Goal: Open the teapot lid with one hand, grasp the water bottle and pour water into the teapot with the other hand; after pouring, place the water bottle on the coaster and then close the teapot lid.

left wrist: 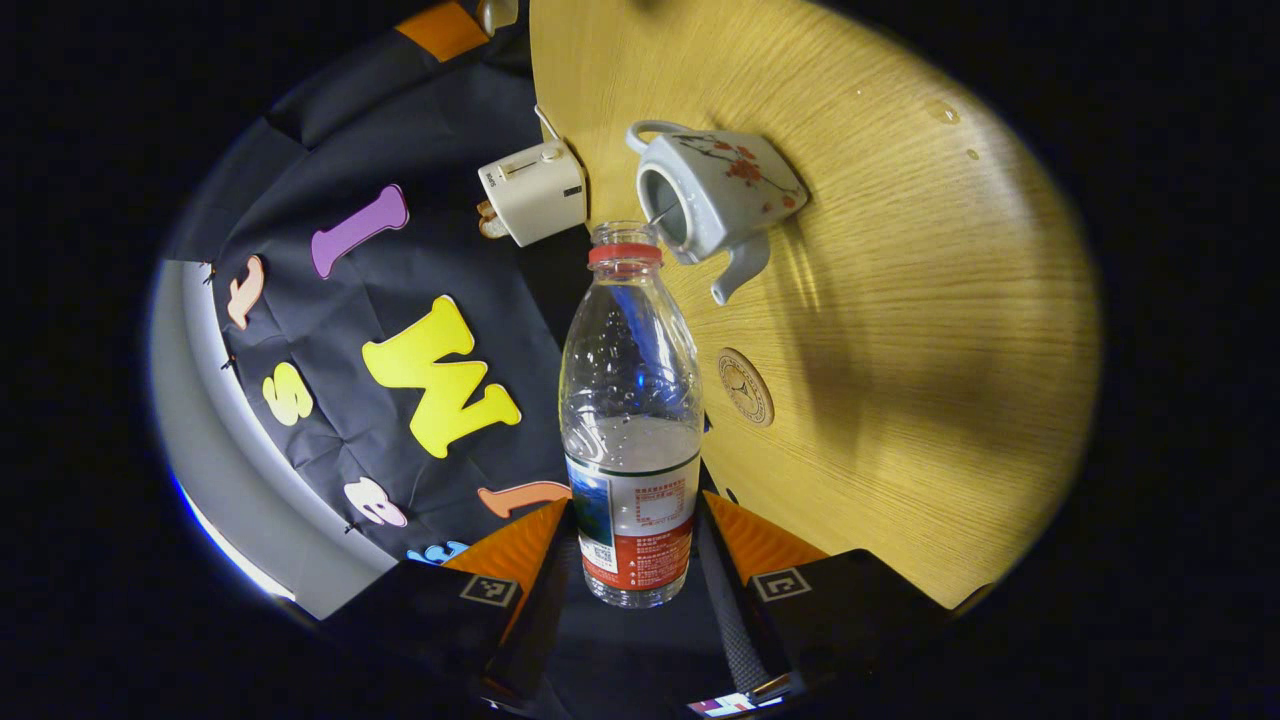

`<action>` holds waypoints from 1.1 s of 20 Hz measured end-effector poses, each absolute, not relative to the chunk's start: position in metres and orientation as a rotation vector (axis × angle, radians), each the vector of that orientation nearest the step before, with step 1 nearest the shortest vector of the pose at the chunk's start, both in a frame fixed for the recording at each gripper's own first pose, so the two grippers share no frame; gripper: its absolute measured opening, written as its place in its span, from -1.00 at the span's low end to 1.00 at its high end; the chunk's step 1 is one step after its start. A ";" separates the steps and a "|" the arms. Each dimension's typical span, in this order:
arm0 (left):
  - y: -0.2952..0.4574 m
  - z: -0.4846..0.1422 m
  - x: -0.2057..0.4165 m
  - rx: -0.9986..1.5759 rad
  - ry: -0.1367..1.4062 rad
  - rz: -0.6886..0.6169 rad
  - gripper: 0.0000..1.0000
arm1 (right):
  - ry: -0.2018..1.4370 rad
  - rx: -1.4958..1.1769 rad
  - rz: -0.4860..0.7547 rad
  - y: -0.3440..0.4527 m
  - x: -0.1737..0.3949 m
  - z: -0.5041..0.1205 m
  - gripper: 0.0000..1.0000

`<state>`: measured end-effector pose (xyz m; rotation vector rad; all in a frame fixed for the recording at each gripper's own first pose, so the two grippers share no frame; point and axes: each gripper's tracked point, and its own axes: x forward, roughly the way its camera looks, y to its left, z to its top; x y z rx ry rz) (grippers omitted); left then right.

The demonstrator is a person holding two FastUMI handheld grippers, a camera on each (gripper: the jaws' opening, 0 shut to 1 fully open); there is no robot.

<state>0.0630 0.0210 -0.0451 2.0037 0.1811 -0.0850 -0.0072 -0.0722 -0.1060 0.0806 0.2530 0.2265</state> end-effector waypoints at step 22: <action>0.013 -0.041 0.064 2.085 0.236 -0.052 0.41 | 0.249 0.099 0.214 -0.083 -0.017 -0.112 -1.00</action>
